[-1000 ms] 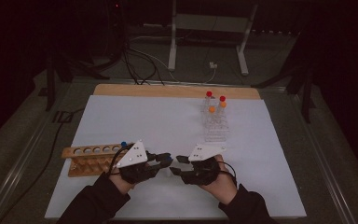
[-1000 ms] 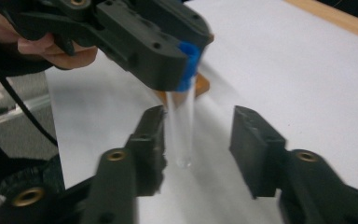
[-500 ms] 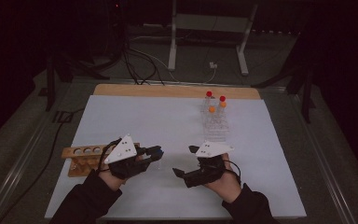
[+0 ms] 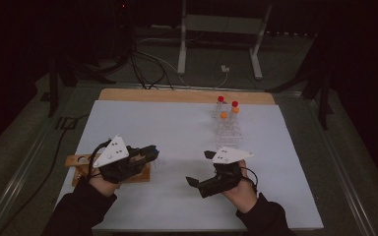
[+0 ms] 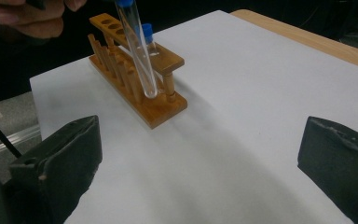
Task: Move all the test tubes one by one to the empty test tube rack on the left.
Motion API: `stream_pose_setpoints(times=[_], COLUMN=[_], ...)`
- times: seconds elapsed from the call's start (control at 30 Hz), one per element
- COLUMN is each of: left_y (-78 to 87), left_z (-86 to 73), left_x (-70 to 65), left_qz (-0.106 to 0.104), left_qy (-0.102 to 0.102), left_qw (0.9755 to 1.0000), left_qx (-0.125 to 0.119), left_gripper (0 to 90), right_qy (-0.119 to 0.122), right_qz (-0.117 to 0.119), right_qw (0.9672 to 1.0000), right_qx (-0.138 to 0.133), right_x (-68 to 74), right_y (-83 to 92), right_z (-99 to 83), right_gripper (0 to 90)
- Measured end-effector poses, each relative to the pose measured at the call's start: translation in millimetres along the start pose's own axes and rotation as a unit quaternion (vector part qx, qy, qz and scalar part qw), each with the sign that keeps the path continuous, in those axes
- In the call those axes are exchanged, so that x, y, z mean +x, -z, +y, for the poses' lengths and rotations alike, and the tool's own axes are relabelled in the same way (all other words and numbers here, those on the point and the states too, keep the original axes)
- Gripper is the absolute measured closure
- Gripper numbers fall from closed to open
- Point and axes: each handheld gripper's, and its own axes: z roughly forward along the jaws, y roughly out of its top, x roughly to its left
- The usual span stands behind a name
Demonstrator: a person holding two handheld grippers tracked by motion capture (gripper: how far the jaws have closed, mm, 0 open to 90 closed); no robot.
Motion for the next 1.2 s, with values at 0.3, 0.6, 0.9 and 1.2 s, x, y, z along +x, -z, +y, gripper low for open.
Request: stream_pose_setpoints(times=[0.3,0.6,0.9,1.2], left_y=[19.3,40.3,51.5,58.7], left_z=[3.1,1.9,-4.4,-16.2], left_x=[8.9,22.2,32.2,47.7], left_qz=[0.024,0.06,0.095,0.132], left_qy=[-0.001,0.008,0.009,0.023], left_qw=[0.9997,0.9982,0.9953,0.9908], left_qx=[-0.003,-0.003,0.014,0.012], left_gripper=[77.6,77.6,77.6,77.6], right_qy=[0.001,-0.002,-0.006,-0.008], right_qz=[0.001,0.001,0.001,-0.001], right_qw=[1.0,1.0,1.0,1.0], right_qx=[0.001,-0.002,-0.004,-0.005], right_x=[-1.0,-2.4,-4.9,-5.7], right_y=[0.8,2.1,3.6,4.3], right_z=[0.3,0.6,0.8,0.7], right_gripper=[0.0,0.0,0.0,0.0])
